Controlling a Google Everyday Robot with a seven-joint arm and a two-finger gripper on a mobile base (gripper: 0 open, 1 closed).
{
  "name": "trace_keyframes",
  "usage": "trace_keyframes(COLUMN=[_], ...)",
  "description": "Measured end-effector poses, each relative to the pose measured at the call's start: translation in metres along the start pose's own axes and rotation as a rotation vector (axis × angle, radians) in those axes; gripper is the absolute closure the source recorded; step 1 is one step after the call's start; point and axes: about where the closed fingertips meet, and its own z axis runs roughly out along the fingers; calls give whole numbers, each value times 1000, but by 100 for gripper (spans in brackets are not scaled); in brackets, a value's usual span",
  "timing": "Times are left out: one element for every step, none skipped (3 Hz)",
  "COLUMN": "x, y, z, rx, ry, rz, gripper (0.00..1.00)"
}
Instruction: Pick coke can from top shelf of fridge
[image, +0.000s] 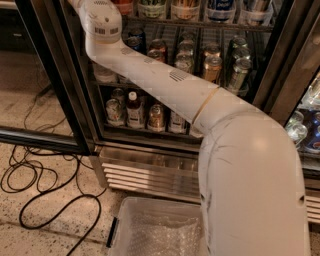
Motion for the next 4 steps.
trace_keyframes(x=[-1, -3, -3, -3], y=[-2, -4, -4, -4], z=[4, 4, 4, 4], rx=[0, 9, 9, 9], ry=[-2, -7, -7, -7], rz=[1, 5, 5, 5], gripper=[24, 43, 65, 90])
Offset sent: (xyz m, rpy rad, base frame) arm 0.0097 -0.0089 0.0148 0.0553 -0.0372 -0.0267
